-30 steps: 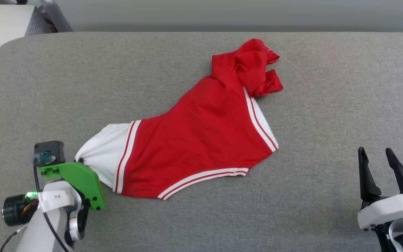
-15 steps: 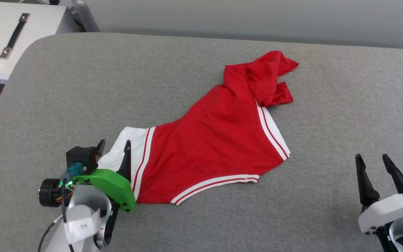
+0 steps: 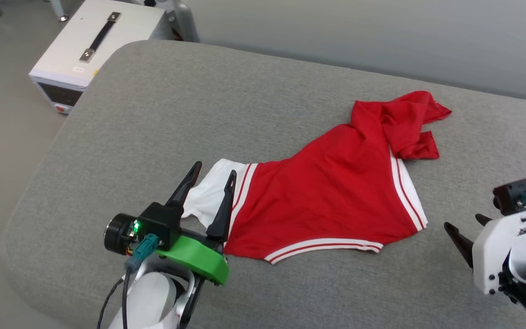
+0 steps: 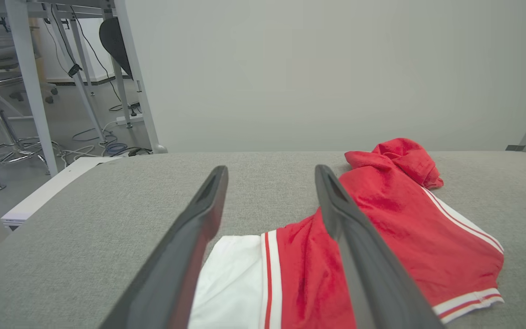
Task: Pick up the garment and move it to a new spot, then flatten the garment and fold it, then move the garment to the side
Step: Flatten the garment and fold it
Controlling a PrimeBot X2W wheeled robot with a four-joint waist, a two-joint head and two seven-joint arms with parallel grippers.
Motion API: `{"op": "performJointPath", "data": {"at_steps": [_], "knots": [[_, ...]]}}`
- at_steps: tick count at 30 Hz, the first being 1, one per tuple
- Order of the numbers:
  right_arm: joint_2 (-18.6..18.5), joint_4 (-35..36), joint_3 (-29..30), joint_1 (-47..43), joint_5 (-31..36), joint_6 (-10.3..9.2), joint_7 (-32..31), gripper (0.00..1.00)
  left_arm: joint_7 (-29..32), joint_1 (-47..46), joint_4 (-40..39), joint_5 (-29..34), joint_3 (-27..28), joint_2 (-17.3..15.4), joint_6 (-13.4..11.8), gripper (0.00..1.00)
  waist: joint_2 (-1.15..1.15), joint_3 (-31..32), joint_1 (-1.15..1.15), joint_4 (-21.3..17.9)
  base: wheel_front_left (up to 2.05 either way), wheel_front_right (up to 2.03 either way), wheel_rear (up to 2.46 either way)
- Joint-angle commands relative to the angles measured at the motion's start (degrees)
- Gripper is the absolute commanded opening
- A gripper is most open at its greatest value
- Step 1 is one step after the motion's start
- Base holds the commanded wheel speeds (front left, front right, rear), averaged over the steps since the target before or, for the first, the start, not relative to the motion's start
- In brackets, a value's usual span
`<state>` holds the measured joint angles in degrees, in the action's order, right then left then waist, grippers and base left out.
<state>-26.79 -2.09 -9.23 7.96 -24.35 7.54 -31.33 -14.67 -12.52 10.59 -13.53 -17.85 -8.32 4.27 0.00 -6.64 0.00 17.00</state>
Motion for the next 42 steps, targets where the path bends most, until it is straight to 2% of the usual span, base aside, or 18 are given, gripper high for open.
{"op": "performJointPath", "data": {"at_steps": [1, 5, 8, 15, 21, 22, 24, 29, 35, 42], "knots": [[-0.7, -0.5, -1.5, 2.4, -1.9, -0.05, -3.1, 1.00, -0.3, 0.8, -0.3, 0.5, 0.2, 0.6, 0.4, 1.00, 0.00, 0.0, 0.00, 3.9, 0.00, 0.00, 0.00], [-1.9, -3.7, -3.8, 7.8, -6.6, -0.05, -10.9, 1.00, -0.3, 1.0, -1.1, 1.0, 0.2, 1.8, 1.1, 1.00, 0.00, -1.2, 0.00, 6.7, 0.00, 0.00, 0.00], [-2.9, -7.2, -4.7, 11.6, -7.3, -0.05, -13.5, 1.00, -0.3, 0.7, -1.5, 1.2, 0.3, 2.6, 1.5, 1.00, 0.00, -2.5, 0.00, 8.5, 0.00, 0.00, 0.00], [-3.3, -16.0, -6.7, 16.9, -7.7, -0.05, -14.1, 1.00, -0.3, 0.1, -1.9, 1.5, 0.8, 4.1, 2.2, 1.00, 0.00, -5.0, 0.00, 11.8, 0.00, 0.00, 0.00], [-2.8, -20.3, -9.9, 17.2, -8.7, -0.05, -12.0, 1.00, -0.3, 0.3, -2.1, 1.9, 1.9, 4.7, 2.5, 1.00, 0.00, -5.8, 0.00, 12.5, 0.00, 0.00, 0.00], [-2.7, -20.9, -10.4, 17.0, -9.1, -0.05, -11.8, 0.96, -0.3, 0.3, -2.0, 1.9, 2.0, 4.8, 2.5, 1.00, 0.00, -5.8, 0.00, 12.4, 0.00, 0.00, 0.00], [-2.6, -21.5, -11.4, 16.8, -9.5, -0.05, -10.9, 0.00, -0.3, 0.4, -1.8, 2.1, 2.3, 4.9, 2.6, 1.00, 0.00, -5.5, 0.00, 12.0, 0.00, 0.00, 0.00], [-2.4, -22.5, -10.8, 16.1, -10.2, -0.05, -6.2, 0.00, -0.3, 0.6, -1.1, 2.5, 2.7, 5.0, 2.8, 1.00, 0.00, -4.0, 0.00, 9.8, 0.00, 0.00, 0.00], [-2.6, -22.1, -6.6, 12.7, -10.7, -0.05, -0.5, 0.00, -0.3, 1.3, -0.4, 3.0, 3.2, 4.7, 3.0, 1.00, 0.00, -1.0, 0.00, 5.3, 0.00, 0.00, 0.00], [-5.3, -20.6, 2.7, 5.7, -9.4, -0.05, 2.0, 0.00, -0.3, 2.5, 0.1, 3.1, 3.3, 4.1, 3.1, 1.00, 0.00, 1.7, 0.00, -0.6, 0.00, 0.00, 0.00]]}}
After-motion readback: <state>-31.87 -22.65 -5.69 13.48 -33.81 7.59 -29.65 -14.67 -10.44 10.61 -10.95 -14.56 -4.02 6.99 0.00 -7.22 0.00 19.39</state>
